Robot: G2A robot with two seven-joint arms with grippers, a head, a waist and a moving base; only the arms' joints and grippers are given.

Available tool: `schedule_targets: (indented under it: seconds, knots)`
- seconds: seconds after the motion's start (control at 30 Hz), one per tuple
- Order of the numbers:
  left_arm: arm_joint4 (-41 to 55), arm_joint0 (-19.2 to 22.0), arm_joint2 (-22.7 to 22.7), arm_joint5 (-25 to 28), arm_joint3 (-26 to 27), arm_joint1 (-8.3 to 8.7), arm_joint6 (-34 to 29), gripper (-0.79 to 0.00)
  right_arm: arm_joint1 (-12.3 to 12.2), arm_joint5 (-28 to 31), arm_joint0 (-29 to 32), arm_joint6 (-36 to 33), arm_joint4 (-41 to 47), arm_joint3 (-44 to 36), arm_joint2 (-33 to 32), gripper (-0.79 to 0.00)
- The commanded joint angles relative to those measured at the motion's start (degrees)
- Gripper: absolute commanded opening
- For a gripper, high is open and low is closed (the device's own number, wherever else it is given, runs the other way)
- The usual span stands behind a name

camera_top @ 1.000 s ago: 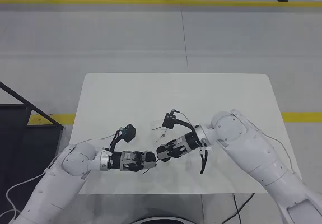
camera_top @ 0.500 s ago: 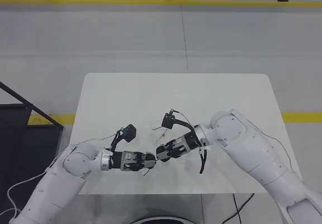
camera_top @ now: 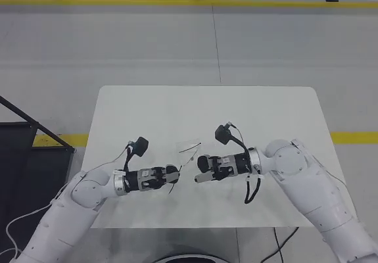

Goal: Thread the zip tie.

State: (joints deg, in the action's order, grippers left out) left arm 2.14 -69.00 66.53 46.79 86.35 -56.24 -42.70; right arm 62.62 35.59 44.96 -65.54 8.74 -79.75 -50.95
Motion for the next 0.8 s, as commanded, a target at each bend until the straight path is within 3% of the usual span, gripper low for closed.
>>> schedule_targets:
  seconds: [0.0, 0.43, 0.77]
  knots:
    - [1.3, 0.2, 0.0, 0.3, -0.7, -0.12, 1.4, -0.785, -0.4, -0.5, 1.5, -0.1, -1.4, -1.8, -0.6, 0.000]
    - [1.3, 0.3, -0.1, -0.5, -0.7, -0.32, 3.4, -0.785, -0.3, 0.9, 2.9, 1.5, -0.2, -2.8, -0.1, 0.000]
    - [-8.5, -1.5, -1.7, -2.2, 2.7, -1.92, 19.0, -0.785, 1.1, 6.1, 3.7, 3.0, 9.8, 2.8, 3.1, 0.000]
